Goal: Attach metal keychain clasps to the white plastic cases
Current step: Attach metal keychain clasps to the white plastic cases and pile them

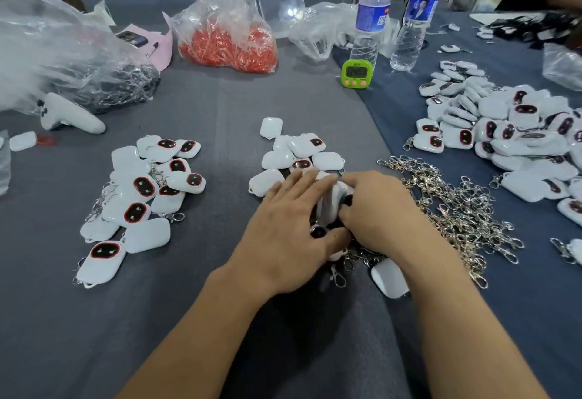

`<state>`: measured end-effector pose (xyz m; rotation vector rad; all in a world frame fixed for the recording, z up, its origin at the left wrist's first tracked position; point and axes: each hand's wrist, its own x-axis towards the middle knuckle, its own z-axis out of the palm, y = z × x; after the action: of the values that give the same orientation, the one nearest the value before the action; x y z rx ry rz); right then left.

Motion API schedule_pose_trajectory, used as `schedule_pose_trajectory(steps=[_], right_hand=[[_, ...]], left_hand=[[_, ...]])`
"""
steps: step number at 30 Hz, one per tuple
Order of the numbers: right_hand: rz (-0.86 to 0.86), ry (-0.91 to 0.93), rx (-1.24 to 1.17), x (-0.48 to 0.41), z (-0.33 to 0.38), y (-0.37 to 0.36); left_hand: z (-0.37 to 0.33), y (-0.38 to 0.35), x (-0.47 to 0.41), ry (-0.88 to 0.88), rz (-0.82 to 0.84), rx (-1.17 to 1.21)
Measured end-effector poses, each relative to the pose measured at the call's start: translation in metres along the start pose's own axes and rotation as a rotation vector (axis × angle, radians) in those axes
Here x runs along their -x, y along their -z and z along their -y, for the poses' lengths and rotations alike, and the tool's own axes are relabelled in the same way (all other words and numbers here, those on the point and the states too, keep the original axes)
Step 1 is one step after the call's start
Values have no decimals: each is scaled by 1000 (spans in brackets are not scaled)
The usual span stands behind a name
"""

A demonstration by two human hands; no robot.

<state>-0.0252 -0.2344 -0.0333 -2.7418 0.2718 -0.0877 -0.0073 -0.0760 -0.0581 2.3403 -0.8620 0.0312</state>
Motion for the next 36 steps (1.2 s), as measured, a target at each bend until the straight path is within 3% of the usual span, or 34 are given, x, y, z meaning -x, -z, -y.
schedule_pose_trajectory(steps=[6,15,19,21,25,29,36], right_hand=[[5,-24,-60,0,-1,-3],[-168,-88,17,4,1,0],[-282,-125,-161,5,6,-1],[-314,-130,-361,3,6,-1],[-203,-135,-889,5,18,-5],[-111,-105,-1216,7,24,-7],[-84,-49,-1272,7,24,-8]], left_hand=[[5,0,0,4,-114,-56],[16,11,2,129,-247,-106],[13,13,4,110,-314,-75],[10,13,5,63,-369,-43],[2,15,5,150,-373,246],[6,18,0,237,-364,440],[9,17,-2,297,-408,548]])
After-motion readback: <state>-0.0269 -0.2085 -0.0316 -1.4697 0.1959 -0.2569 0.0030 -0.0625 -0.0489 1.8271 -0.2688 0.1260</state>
